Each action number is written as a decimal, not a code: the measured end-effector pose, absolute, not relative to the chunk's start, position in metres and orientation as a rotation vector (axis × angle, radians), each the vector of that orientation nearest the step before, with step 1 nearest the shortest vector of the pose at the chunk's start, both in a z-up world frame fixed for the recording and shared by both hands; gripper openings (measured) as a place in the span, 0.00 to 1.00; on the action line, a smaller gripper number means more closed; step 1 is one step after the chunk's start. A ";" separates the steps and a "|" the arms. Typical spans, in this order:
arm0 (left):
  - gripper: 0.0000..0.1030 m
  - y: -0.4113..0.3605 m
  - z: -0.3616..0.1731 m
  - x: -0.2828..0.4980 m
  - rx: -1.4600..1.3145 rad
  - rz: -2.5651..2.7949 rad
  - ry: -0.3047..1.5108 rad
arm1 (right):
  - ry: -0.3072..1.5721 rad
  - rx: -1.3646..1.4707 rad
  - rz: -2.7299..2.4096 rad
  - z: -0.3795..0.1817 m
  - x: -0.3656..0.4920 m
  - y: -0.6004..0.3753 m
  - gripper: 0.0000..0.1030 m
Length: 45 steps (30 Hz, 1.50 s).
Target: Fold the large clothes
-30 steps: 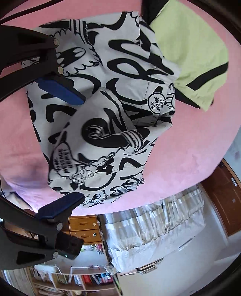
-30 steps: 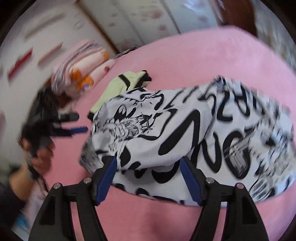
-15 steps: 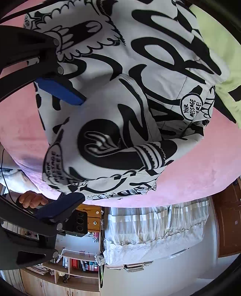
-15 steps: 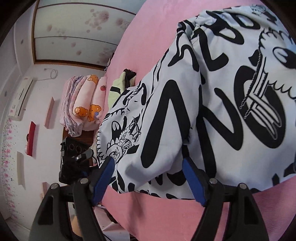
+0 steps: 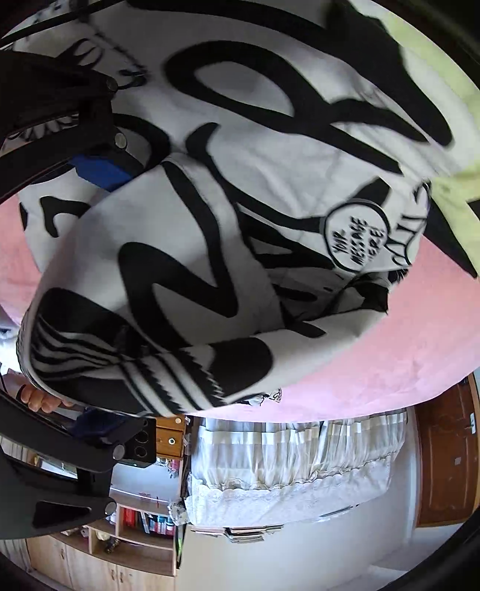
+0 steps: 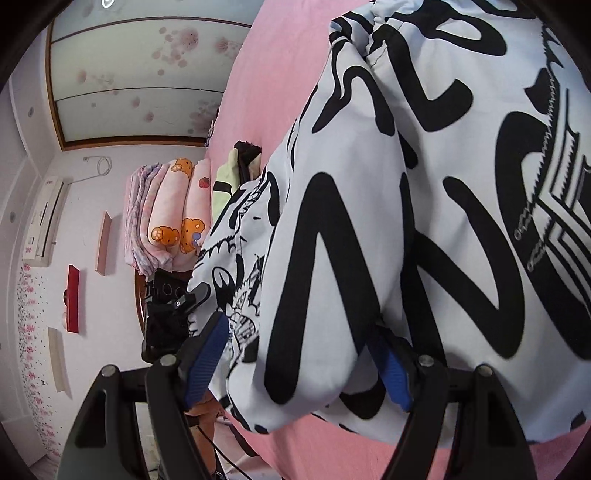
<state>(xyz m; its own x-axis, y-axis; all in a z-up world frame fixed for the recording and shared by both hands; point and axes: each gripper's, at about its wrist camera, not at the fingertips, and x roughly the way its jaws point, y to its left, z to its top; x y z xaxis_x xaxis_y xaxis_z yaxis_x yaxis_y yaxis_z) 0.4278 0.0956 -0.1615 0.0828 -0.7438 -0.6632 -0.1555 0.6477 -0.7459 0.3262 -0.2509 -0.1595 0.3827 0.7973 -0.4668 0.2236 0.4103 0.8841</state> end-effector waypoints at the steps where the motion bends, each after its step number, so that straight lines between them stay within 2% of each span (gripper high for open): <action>1: 0.87 0.092 -0.160 0.431 -0.782 -0.510 1.443 | 1.154 1.131 0.487 -0.161 0.327 -0.253 0.74; 2: 0.81 0.091 -0.157 0.433 -0.754 -0.500 1.435 | 1.149 1.136 0.486 -0.161 0.330 -0.254 0.74; 3: 0.66 0.088 -0.154 0.435 -0.717 -0.481 1.426 | 1.144 1.134 0.482 -0.161 0.332 -0.255 0.74; 4: 0.44 0.086 -0.151 0.438 -0.681 -0.458 1.421 | 1.133 1.124 0.474 -0.159 0.334 -0.256 0.74; 5: 0.28 0.084 -0.148 0.440 -0.656 -0.443 1.417 | 1.123 1.090 0.458 -0.155 0.334 -0.259 0.73; 6: 0.08 0.082 -0.146 0.443 -0.635 -0.423 1.415 | 1.115 1.039 0.443 -0.150 0.336 -0.258 0.62; 7: 0.08 0.081 -0.141 0.444 -0.626 -0.396 1.388 | 1.106 0.967 0.435 -0.141 0.340 -0.257 0.32; 8: 0.08 0.083 -0.135 0.444 -0.618 -0.377 1.349 | 1.099 0.860 0.436 -0.129 0.346 -0.254 0.15; 9: 0.06 0.082 -0.128 0.444 -0.619 -0.381 1.301 | 1.072 0.775 0.444 -0.116 0.349 -0.252 0.08; 12: 0.06 0.077 -0.102 0.430 -0.609 -0.386 1.126 | 0.916 0.554 0.454 -0.074 0.351 -0.246 0.06; 15: 0.06 0.069 -0.095 0.409 -0.611 -0.389 1.002 | 0.802 0.389 0.457 -0.047 0.344 -0.244 0.06; 17: 0.06 0.062 -0.113 0.400 -0.666 -0.390 1.010 | 0.815 0.370 0.453 -0.050 0.345 -0.250 0.06; 23: 0.08 0.047 -0.192 0.369 -0.734 -0.369 1.144 | 1.101 0.419 0.353 -0.128 0.340 -0.278 0.06; 27: 0.10 0.044 -0.198 0.367 -0.749 -0.384 1.141 | 1.125 0.467 0.325 -0.154 0.320 -0.285 0.10; 30: 0.16 0.049 -0.192 0.361 -0.663 -0.395 1.151 | 1.113 0.486 0.310 -0.152 0.314 -0.288 0.11; 32: 0.24 0.047 -0.180 0.359 -0.585 -0.373 1.162 | 1.116 0.472 0.299 -0.148 0.313 -0.288 0.18; 33: 0.31 0.043 -0.171 0.359 -0.536 -0.348 1.163 | 1.119 0.444 0.282 -0.143 0.312 -0.289 0.23; 34: 0.34 0.039 -0.161 0.361 -0.496 -0.326 1.161 | 1.116 0.407 0.259 -0.136 0.309 -0.290 0.28; 39: 0.35 0.030 -0.111 0.345 -0.251 -0.213 1.070 | 0.974 0.248 0.191 -0.087 0.285 -0.289 0.36; 45: 0.35 -0.002 -0.072 0.346 -0.183 -0.219 0.909 | 0.846 0.141 0.243 -0.058 0.287 -0.246 0.37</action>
<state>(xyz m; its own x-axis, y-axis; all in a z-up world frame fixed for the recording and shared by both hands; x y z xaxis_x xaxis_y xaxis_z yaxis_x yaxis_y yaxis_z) 0.3457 -0.0017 -0.0717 0.5950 -0.2646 -0.7590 0.1107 0.9622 -0.2486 0.2866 -0.2456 -0.0581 0.6379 0.2683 -0.7219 -0.1565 0.9630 0.2195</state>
